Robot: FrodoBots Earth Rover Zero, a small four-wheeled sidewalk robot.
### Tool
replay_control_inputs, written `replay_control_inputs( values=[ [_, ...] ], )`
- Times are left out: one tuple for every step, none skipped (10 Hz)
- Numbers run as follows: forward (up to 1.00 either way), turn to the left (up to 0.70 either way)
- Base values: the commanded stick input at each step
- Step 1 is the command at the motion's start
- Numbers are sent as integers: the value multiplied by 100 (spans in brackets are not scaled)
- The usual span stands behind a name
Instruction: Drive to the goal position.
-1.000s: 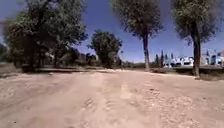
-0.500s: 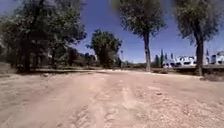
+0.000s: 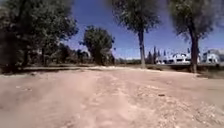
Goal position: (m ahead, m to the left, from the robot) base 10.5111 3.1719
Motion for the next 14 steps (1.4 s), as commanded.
replay_control_inputs(
  values=[
    [85,0],
    [85,0],
    [85,0],
    [85,0],
    [85,0],
    [85,0],
    [85,0],
    [85,0],
    [85,0],
    [85,0],
    [85,8],
    [85,34],
    [85,34],
    [85,34]
  ],
)
